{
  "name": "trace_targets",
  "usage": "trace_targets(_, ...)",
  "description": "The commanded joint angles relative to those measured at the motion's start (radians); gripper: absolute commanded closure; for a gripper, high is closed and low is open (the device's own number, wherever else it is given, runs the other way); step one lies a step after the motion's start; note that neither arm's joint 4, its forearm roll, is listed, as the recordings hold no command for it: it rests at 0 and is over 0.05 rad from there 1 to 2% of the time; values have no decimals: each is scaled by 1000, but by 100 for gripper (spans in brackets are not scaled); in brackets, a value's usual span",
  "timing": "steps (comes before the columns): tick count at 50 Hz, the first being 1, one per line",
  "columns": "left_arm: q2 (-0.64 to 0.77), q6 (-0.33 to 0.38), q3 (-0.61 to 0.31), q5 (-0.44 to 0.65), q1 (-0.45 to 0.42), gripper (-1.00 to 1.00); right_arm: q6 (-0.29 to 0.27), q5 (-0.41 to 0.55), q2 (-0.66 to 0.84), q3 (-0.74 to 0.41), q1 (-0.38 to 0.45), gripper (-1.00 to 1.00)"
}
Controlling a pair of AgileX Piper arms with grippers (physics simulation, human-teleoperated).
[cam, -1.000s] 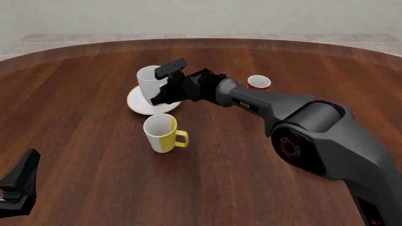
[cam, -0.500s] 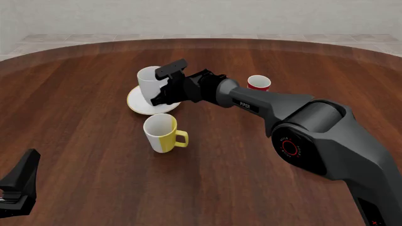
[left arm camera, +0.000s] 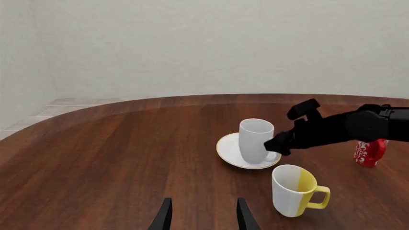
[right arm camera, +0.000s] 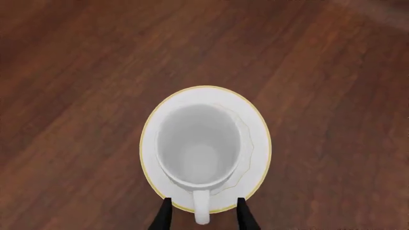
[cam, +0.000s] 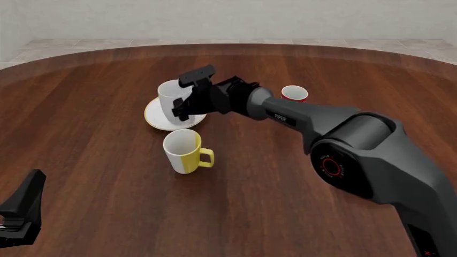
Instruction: Put the white mug on the left plate.
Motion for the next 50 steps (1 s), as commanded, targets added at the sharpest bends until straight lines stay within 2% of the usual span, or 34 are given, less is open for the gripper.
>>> trace_targets(1, 0, 0, 0, 0, 0, -100, 13, -4, -26, 21, 5, -100)
trace_targets(10, 0, 0, 0, 0, 0, -100, 21, -12, -71, 58, 6, -100)
trace_targets(23, 0, 0, 0, 0, 0, -100, 12, -55, -267, 229, 13, -100)
trace_targets(34, 0, 0, 0, 0, 0, -100, -40, -70, -637, 439, 36, -100)
trace_targets(39, 0, 0, 0, 0, 0, -100, -76, -39, -863, 530, 57, -100)
trace_targets(40, 0, 0, 0, 0, 0, -100, -76, -39, -864, 531, 57, -100)
trace_targets(41, 0, 0, 0, 0, 0, -100, -84, -26, -928, 557, 59, -100)
trace_targets(50, 0, 0, 0, 0, 0, -100, -123, 28, -1206, 648, 55, -100)
